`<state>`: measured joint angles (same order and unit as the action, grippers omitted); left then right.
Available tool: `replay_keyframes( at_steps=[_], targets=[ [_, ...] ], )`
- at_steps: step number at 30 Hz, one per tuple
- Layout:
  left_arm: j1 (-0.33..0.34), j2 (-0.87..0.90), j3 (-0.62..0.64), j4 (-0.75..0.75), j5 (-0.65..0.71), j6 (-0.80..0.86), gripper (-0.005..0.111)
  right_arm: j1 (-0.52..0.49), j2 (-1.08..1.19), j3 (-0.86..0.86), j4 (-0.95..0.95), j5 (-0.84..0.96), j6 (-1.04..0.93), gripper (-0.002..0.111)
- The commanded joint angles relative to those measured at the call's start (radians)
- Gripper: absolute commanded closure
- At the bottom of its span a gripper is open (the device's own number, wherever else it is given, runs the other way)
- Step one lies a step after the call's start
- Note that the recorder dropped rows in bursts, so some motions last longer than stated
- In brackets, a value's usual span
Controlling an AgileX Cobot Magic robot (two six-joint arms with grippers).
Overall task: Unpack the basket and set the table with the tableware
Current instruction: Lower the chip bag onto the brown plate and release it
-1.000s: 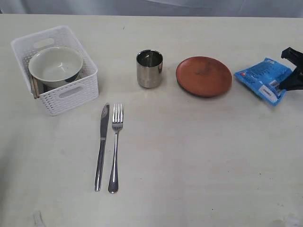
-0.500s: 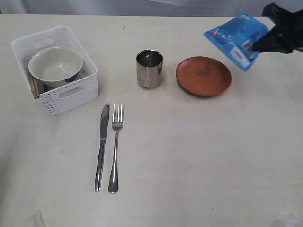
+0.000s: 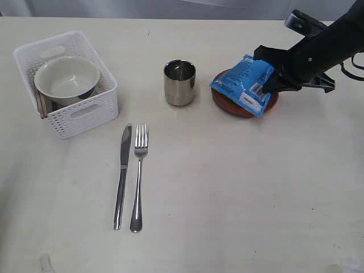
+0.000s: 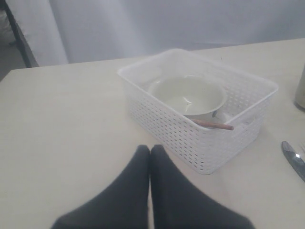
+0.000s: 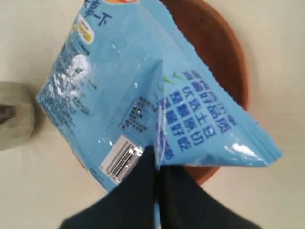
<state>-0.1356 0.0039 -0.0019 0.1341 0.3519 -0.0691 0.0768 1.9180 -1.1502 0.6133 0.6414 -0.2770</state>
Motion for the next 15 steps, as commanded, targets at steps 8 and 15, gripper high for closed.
replay_keyframes(
  at_steps=[8,15],
  targets=[
    [-0.003,-0.004,0.002,0.0,-0.009,0.001,0.106,-0.005,0.008,-0.003,0.102,0.012,-0.071,0.055],
    [-0.003,-0.004,0.002,0.0,-0.009,0.001,0.106,-0.005,-0.009,-0.15,-0.066,0.206,0.046,0.057]
  ],
)
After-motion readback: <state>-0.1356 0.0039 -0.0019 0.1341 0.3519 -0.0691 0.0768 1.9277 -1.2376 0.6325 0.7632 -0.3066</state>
